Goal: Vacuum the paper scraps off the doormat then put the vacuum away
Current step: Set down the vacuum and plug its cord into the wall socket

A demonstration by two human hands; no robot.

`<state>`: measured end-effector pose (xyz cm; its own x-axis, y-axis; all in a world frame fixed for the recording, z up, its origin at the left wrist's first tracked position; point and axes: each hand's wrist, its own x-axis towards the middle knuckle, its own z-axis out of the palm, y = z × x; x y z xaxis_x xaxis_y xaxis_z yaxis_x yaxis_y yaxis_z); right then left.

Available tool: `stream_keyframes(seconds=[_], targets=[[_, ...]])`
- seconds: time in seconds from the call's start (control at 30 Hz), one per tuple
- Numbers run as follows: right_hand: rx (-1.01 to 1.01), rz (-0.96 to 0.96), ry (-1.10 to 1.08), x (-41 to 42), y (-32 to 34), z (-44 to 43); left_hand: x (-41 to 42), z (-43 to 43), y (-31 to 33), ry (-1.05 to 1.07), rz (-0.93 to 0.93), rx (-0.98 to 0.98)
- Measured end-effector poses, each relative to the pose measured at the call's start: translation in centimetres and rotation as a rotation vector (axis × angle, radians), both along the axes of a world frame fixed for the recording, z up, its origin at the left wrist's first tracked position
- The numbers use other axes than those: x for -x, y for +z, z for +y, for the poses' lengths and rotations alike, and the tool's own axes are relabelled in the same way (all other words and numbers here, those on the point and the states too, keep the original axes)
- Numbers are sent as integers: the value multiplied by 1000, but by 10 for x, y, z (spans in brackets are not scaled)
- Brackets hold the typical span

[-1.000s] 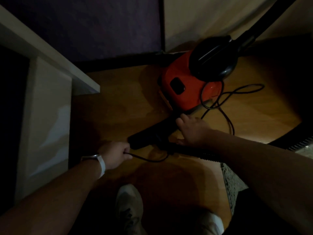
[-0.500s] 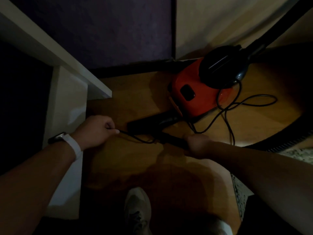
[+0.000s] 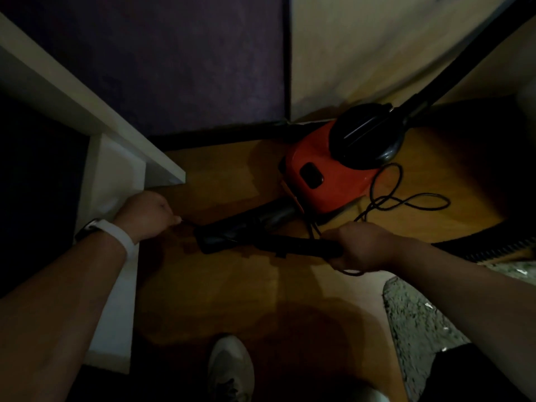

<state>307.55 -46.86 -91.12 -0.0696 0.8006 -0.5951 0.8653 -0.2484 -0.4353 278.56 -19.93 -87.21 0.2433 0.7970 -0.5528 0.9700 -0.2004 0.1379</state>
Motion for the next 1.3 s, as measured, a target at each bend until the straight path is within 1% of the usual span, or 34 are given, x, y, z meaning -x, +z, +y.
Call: stream_keyframes(seconds=[0.07, 0.13, 0.2, 0.27, 0.33, 0.4, 0.5, 0.57, 0.63, 0.7, 0.83, 0.93, 1.07, 1.2, 1.27, 1.3], targets=[[-4, -11, -11, -1, -2, -3, 0, -1, 5, 7, 137, 217], [-17, -20, -10, 1, -4, -2, 4, 1, 8, 36, 274, 370], [-39, -17, -39, 4, -2, 3, 6, 2, 10, 59, 319, 414], [-73, -5, -96, 4, 0, 8, 7, 1, 10, 52, 313, 345], [-96, -3, -127, -1, 2, 11, 8, 1, 9, 71, 236, 215], [-79, -3, -112, -7, 7, 11, 9, 6, 4, 176, 78, 113], [-12, -10, -53, -10, 9, 5, 3, 10, 6, 418, -229, 50], [44, 1, 1, -7, 3, -2, -7, 11, 11, 538, -422, 30], [108, 18, 48, -1, -9, -8, -20, 11, 17, 610, -602, 38], [155, 0, 102, 6, -21, -11, -33, 10, 22, 620, -708, 32], [239, -54, 184, 24, -45, -13, -56, -4, 29, 563, -800, 6], [295, -81, 163, 32, -61, -18, -70, -18, 36, 526, -859, -18], [324, -100, 142, 33, -67, -18, -81, -36, 44, 418, -908, -15], [331, -27, 7, 28, -50, -11, -97, -50, 59, 344, -972, 25], [268, 6, -106, 27, -31, -2, -105, -58, 70, 315, -1000, 49], [205, 32, -188, 29, -19, 5, -108, -61, 76, 292, -1008, 50]])
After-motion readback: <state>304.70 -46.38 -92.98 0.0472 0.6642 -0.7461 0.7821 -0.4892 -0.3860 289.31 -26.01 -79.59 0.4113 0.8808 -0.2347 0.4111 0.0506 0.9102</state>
